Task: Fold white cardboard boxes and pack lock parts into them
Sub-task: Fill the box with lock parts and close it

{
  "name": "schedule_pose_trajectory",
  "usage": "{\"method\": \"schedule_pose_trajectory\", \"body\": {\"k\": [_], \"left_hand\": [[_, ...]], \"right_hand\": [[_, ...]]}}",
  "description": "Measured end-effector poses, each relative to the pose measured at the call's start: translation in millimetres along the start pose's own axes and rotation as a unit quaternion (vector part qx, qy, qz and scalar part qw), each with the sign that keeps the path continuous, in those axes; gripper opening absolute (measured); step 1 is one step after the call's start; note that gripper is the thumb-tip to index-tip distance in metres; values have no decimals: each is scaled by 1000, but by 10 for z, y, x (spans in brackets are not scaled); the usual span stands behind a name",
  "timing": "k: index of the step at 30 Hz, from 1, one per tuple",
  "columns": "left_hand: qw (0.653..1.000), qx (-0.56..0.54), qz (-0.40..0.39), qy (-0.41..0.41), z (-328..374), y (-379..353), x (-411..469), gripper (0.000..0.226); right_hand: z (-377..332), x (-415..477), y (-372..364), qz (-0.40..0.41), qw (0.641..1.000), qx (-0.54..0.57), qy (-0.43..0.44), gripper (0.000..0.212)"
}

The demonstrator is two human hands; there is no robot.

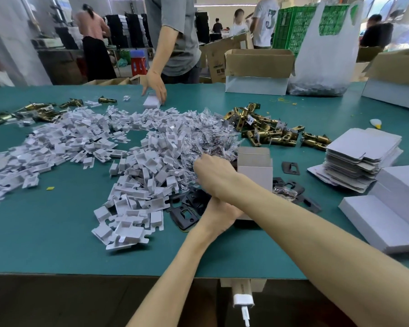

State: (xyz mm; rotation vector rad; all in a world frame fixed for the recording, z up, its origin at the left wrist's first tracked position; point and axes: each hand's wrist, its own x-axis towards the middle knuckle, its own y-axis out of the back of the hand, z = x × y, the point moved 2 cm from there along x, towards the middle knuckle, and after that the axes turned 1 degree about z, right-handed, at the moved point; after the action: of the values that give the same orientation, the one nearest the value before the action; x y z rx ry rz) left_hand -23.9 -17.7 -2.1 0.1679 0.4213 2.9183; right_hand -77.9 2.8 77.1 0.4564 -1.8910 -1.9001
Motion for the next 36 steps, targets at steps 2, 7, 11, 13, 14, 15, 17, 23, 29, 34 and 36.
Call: {"method": "schedule_pose_trajectory", "body": {"k": [2,7,11,13,14,15,17,23,29,34,36], "left_hand": [[1000,9,-18,0,-17,-10,-9,24],[994,-101,-7,44,55,8,-19,13],[983,-184,19,20,82,33,-40,22],[979,-203,20,12,80,34,-54,30],[978,-207,20,11,88,37,-63,29],[977,-210,22,10,90,45,-67,27],[977,-213,27,8,95,54,-70,31],[982,-185,33,11,102,44,-77,43],[987,-161,24,16,19,18,-21,22],[992,-105,51,40,-46,18,22,18],[994,-81,55,55,-87,16,36,19]], "right_hand": [[-30,45,-138,2,999,40,16,13],[-128,148,-235,71,991,97,52,36],[-285,188,-237,54,987,62,139,40],[-322,184,-268,18,990,28,139,42],[-329,181,-270,13,991,18,134,43],[-336,175,-266,13,991,15,130,43],[-341,161,-253,19,991,18,129,41],[-316,127,-260,27,991,54,119,35],[-223,54,-167,32,979,183,82,22],[-54,-25,-161,45,962,265,42,63],[-10,-31,-176,42,957,285,17,60]]}}
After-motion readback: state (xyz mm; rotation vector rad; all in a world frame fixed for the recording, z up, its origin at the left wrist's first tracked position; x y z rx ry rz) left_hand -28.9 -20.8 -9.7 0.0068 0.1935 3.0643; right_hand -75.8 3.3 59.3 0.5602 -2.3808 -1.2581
